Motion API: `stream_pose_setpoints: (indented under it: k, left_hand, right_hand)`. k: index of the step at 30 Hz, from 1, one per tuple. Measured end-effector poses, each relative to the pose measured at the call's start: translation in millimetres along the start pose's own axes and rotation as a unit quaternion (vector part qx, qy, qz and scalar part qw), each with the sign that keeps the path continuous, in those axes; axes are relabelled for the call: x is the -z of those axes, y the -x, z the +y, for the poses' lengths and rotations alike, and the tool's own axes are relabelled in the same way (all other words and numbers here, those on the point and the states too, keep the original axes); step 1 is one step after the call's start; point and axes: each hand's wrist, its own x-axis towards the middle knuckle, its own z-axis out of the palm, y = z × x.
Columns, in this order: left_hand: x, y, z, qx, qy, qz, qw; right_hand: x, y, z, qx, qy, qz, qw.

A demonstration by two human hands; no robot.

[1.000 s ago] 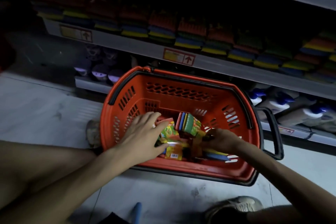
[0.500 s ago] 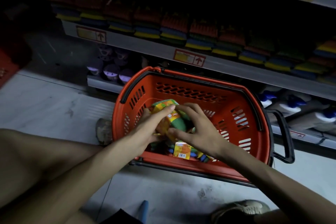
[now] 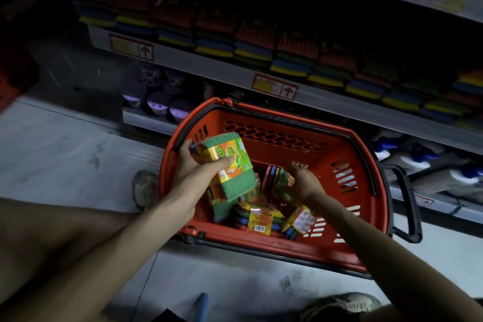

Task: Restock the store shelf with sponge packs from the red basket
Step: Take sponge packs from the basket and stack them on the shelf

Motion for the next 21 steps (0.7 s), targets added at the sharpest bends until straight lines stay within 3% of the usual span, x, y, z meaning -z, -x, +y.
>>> stream_pose_setpoints:
  k: [4, 12, 17, 21]
  left_hand:
    - [0.6, -0.8, -6.2, 0.017, -0.009, -0.045, 0.999]
    - [-5.6, 8.2, -3.2, 0.007, -0.017, -0.109, 0.994]
    - [-7.5, 8.4, -4.2, 0.005, -0.012, -0.114, 0.993]
    - [-6.7, 7.5, -1.5, 0.006, -0.01, -0.107, 0.994]
  right_hand:
    - [-26.9, -17.1, 1.7, 0.019, 0.064, -0.047, 0.997]
    - [-33.3, -22.8, -7.2, 0.053, 0.154, -0.057, 0.985]
    - [-33.2, -17.5, -4.4, 0.1, 0.298, -0.028, 0.949]
    - [-34.9, -19.5, 0.3, 0.081, 0.301, -0.043, 0.949]
